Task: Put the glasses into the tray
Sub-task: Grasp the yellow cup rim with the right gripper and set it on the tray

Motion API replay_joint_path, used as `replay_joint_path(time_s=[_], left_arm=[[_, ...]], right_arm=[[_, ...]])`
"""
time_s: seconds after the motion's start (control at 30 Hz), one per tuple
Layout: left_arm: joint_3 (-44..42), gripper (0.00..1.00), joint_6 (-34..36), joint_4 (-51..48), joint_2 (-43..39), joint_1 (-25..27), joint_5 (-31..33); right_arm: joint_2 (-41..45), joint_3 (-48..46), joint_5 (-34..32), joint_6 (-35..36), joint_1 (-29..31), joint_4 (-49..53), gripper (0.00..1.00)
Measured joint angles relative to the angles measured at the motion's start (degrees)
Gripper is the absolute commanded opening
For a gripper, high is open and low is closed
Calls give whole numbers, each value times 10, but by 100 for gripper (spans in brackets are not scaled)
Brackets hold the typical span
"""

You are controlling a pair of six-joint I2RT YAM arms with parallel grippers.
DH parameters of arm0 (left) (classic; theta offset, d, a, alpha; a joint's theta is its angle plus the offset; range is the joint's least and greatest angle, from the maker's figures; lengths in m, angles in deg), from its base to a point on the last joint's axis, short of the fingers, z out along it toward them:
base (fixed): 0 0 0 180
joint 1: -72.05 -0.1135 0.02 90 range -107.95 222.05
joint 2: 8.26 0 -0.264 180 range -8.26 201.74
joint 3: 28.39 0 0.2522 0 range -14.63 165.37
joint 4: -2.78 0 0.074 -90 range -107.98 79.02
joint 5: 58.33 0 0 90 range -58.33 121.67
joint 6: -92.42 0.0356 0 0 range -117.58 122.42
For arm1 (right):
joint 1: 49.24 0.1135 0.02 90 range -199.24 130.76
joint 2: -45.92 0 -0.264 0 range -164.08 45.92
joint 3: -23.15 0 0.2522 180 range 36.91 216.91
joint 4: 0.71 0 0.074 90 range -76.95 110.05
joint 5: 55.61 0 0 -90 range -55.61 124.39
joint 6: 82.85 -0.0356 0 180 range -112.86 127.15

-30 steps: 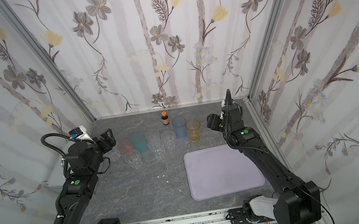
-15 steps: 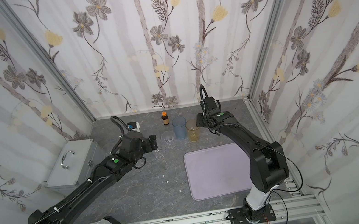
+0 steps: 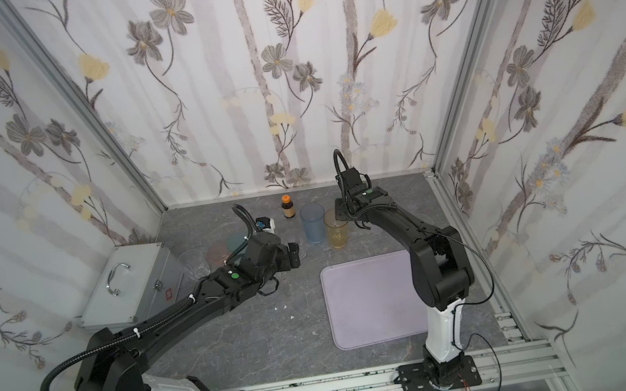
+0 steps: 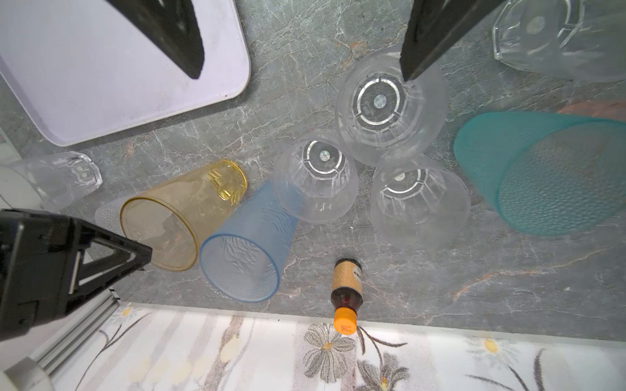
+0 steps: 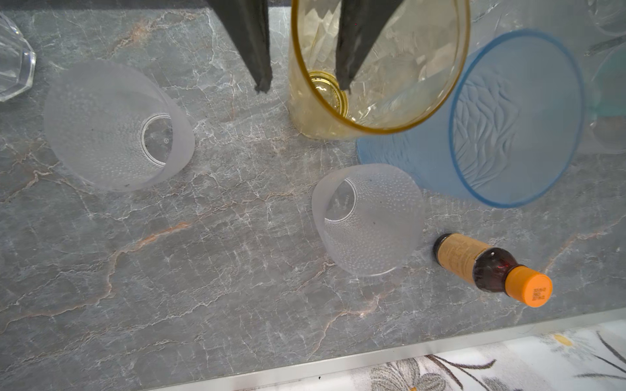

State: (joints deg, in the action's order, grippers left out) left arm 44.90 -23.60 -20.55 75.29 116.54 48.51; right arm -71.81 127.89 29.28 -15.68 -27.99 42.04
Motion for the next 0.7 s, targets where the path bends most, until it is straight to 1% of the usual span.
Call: replay_joint_path(time_s=[0.1, 0.3, 0.37, 0.53, 0.7], left_arm=[[0, 93, 2, 1, 2, 0, -7], [0, 93, 4, 8, 3, 0, -15], [0, 93, 5, 8, 3, 0, -15], [0, 93, 8, 10, 0, 0, -14], [-4, 93, 15, 13, -12, 0, -2]], right_arm=[[-14, 9, -2, 9, 2, 7, 23], [-26, 25, -29, 35, 14, 29, 5], [-26, 26, -38, 41, 17, 38, 1], [-7, 23, -56, 61, 23, 65, 0], [38, 22, -69, 72, 31, 98, 0]])
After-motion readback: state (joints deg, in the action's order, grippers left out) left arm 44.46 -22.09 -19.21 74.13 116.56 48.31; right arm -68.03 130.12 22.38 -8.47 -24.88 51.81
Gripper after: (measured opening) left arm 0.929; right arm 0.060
